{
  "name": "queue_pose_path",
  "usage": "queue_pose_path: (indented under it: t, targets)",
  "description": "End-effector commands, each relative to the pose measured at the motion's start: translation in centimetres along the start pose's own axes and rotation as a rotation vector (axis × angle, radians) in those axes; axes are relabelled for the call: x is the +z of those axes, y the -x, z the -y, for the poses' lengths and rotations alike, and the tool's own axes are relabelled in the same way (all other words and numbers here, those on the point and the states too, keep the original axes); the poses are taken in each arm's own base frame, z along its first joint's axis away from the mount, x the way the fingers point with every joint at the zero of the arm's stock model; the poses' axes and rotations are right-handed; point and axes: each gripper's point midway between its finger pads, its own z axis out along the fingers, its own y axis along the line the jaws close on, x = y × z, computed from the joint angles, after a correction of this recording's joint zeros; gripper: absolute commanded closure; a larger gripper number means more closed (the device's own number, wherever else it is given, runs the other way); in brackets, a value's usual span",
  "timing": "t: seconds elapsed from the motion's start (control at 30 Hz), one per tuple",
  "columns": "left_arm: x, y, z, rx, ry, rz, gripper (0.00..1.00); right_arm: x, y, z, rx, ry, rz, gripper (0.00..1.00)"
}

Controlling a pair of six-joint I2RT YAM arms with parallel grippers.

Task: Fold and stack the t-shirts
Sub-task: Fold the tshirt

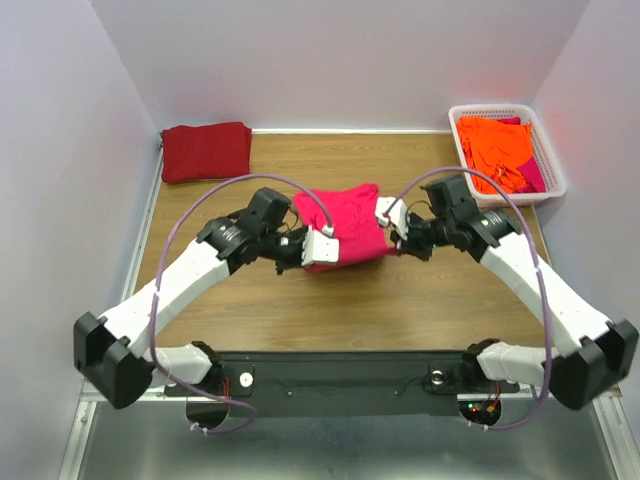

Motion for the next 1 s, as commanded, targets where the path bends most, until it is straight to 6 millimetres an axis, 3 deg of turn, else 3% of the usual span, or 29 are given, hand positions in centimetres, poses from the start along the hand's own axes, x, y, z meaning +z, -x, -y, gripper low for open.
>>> queue_pose_path:
  t: [0.0, 0.07, 0.17, 0.23, 0.33, 0.47, 0.53, 0.67, 0.83, 0.97]
  targets:
    - [-2.0, -0.6, 6.6, -0.061, -0.181, -0.005, 1.0, -3.3, -1.1, -6.0, 0.044, 0.145, -0.029, 1.0]
    - [-2.8, 0.1, 8.2, -0.078, -0.236, 0.025, 1.0, -4.5, -0.3, -6.0, 0.036, 0.119, 0.002, 0.99]
    - [-3.7, 1.7, 7.8, -0.081, -0.227, 0.062, 1.0, -4.5, 0.4, -4.0, 0.013, 0.065, -0.021, 0.99]
    - [-4.0, 2.8, 6.1, -0.059, -0.185, 0.069, 1.0, -4.0, 0.3, -2.5, 0.001, 0.034, -0.061, 1.0]
    - [-3.6, 2.8, 3.6, -0.041, -0.145, 0.04, 1.0, -2.1, 0.2, -0.5, -0.04, 0.044, -0.099, 0.99]
    - [-1.9, -0.6, -1.0, -0.11, -0.104, -0.013, 1.0, 0.8, -0.1, 2.3, -0.076, 0.038, -0.113, 0.99]
    - [-1.5, -1.2, -3.1, -0.119, -0.083, 0.0, 1.0, 2.5, -0.9, 4.6, -0.066, 0.037, -0.122, 0.99]
    - [1.1, -4.1, -7.0, -0.186, -0.096, -0.03, 0.99, 5.4, -3.2, 8.5, -0.016, 0.052, -0.15, 0.99]
    - [4.3, -6.3, -11.4, -0.243, -0.068, -0.033, 0.96, 9.3, -5.2, 10.3, 0.029, 0.109, -0.168, 0.99]
    - [7.9, -9.3, -13.9, -0.308, -0.071, -0.074, 0.87, 12.5, -7.7, 11.3, 0.067, 0.114, -0.194, 0.99]
